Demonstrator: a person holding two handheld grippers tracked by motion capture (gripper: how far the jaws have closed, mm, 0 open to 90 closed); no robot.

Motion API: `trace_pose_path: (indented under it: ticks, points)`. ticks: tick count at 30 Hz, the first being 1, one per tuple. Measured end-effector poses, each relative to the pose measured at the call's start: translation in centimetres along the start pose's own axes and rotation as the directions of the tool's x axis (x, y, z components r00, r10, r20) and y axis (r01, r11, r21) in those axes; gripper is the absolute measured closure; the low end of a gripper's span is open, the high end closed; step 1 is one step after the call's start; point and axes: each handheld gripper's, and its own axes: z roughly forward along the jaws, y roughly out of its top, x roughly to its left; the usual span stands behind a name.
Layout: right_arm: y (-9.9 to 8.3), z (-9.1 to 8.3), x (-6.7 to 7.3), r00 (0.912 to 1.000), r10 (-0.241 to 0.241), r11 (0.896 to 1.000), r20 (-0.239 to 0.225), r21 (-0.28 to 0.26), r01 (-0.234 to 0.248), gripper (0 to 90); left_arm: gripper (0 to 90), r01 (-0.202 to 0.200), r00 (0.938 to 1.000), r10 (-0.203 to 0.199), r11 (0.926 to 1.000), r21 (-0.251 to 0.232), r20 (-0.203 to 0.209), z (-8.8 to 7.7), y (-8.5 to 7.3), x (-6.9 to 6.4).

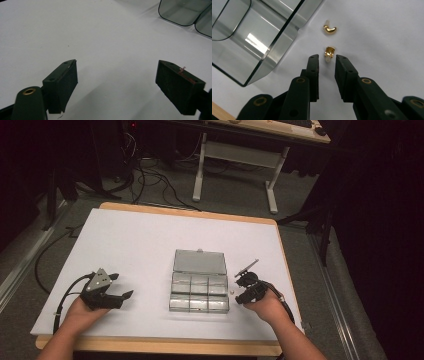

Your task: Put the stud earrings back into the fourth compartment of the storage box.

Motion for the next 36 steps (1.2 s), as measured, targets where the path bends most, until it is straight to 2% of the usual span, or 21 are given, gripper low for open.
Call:
trace_pose_path:
  ticks: [18, 20, 21, 24, 25, 28, 36]
  points:
    - [0.9, 0.8, 0.0, 1.0, -0.009, 0.999, -0.005, 0.038, 0.009, 86.6, 18.5, 0.003, 1.0, -0.003, 1.0, 0.002, 0.005, 0.0, 0.0, 0.0]
    - [0.9, 0.6, 0.1, 0.9999, -0.001, 0.999, -0.014, 0.037, 0.001, 86.9, 18.4, 0.001, 1.0, -0.001, 1.0, 0.002, 0.005, 0.0, 0.0, 0.0]
    - [1.0, 0.5, 0.0, 0.9997, -0.021, 0.999, -0.014, 0.033, 0.021, 87.1, 18.5, 0.0, 1.0, 0.0, 1.0, 0.003, 0.005, 0.0, 0.0, 0.0]
    - [1.0, 0.0, 0.0, 0.9995, -0.027, 0.999, -0.014, 0.035, 0.028, 87.5, 18.5, 0.002, 1.0, -0.002, 1.0, 0.002, 0.005, 0.0, 0.0, 0.0]
    - [1.0, -0.1, 0.1, 0.9998, -0.01, 0.999, -0.02, 0.037, 0.011, 87.5, 18.4, 0.001, 1.0, -0.001, 1.0, 0.002, 0.005, 0.0, 0.0, 0.0]
    - [1.1, -0.5, 0.1, 0.9989, -0.042, 0.998, -0.02, 0.041, 0.043, 87.7, 18.4, 0.001, 1.0, -0.001, 1.0, 0.003, 0.005, 0.0, 0.0, 0.0]
    - [1.4, -1.6, 0.4, 0.9985, -0.047, 0.998, -0.029, 0.049, 0.048, 87.7, 18.5, -0.001, 1.0, 0.001, 1.0, 0.003, 0.004, 0.0, 0.0, 0.0]
